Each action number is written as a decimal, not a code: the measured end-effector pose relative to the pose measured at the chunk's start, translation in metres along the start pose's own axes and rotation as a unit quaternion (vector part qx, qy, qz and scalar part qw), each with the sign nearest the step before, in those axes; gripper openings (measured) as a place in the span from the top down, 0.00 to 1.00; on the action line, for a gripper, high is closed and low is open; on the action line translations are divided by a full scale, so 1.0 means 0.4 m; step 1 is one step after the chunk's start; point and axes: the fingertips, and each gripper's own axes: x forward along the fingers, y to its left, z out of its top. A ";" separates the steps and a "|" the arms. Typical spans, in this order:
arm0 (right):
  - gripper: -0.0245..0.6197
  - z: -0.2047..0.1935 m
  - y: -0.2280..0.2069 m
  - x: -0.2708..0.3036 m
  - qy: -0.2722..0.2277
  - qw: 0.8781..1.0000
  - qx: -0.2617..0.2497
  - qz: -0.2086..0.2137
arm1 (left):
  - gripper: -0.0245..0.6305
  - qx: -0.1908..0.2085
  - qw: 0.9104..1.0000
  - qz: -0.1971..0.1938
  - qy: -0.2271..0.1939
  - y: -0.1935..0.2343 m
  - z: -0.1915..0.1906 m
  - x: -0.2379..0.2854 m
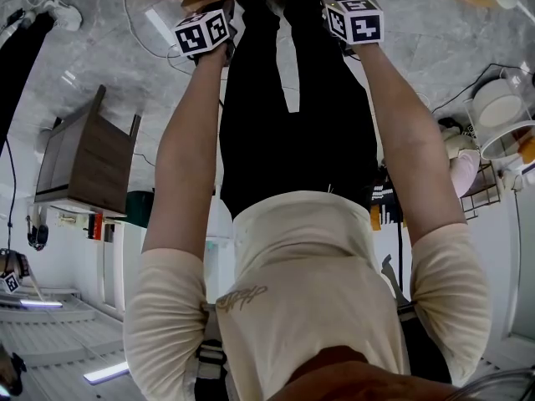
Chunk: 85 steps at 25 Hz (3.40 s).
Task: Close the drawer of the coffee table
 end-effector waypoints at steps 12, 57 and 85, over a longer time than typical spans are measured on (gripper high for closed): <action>0.97 0.041 -0.015 0.013 0.001 1.000 0.000 0.000 | 0.96 0.001 1.000 -0.005 -0.014 0.001 0.045 0.011; 0.97 0.031 -0.031 0.014 0.100 0.993 0.010 0.064 | 0.96 0.055 0.995 -0.066 0.048 -0.064 0.048 0.030; 0.97 0.113 0.527 -0.622 -0.075 0.947 -0.018 0.311 | 0.96 0.178 0.976 -0.124 0.028 -0.335 -0.035 -0.512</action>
